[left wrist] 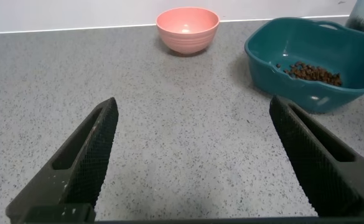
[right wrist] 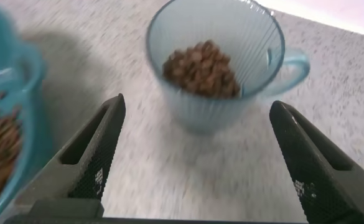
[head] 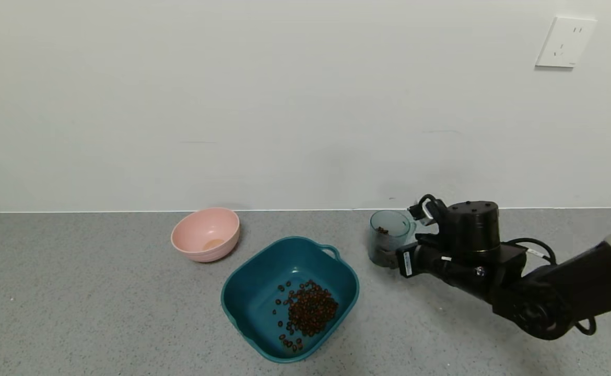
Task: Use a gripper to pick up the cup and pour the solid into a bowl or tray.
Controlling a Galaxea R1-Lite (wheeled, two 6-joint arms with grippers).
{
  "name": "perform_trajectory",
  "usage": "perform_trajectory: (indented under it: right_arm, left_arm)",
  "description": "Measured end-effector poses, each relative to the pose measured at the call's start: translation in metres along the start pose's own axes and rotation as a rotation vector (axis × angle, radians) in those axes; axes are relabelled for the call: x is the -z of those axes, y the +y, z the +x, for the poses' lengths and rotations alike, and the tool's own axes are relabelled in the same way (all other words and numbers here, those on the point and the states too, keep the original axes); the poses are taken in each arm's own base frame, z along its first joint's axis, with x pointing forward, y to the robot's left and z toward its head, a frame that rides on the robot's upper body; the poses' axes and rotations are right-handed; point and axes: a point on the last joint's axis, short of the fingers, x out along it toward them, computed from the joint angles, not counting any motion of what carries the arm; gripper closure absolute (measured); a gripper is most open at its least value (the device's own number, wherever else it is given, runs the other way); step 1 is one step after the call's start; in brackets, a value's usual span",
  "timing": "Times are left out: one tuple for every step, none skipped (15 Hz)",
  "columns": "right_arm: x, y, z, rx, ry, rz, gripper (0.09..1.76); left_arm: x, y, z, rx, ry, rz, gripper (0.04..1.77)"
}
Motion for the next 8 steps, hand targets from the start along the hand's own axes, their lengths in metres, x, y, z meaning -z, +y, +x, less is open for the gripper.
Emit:
perform_trajectory:
  right_arm:
    - [-0.005,-0.001,-0.013,-0.018,0.025,-0.002,0.16]
    - [-0.011,-0.002,-0.027,-0.037,0.04,-0.003,0.16]
    - [-0.016,-0.003,-0.042,-0.06,0.052,-0.005,0.16]
    - [-0.023,-0.004,-0.06,-0.086,0.055,-0.005,0.15]
    - [-0.027,-0.006,-0.078,-0.103,0.056,-0.003,0.15]
    - [-0.031,-0.008,-0.097,-0.114,0.051,-0.002,0.15]
    - [-0.034,-0.01,-0.118,-0.12,0.047,0.0,0.15]
    - [-0.035,-0.011,-0.137,-0.122,0.055,0.001,0.15]
  left_arm:
    - [0.0,0.0,0.0,0.0,0.0,0.0,0.06]
    - [0.0,0.0,0.0,0.0,0.0,0.0,0.06]
    - [0.0,0.0,0.0,0.0,0.0,0.0,0.06]
    - [0.0,0.0,0.0,0.0,0.0,0.0,0.06]
    - [0.0,0.0,0.0,0.0,-0.001,0.0,0.06]
    - [0.0,0.0,0.0,0.0,-0.001,0.0,0.06]
    - [0.0,0.0,0.0,0.0,0.0,0.0,0.06]
    - [0.0,0.0,0.0,0.0,0.0,0.0,0.06]
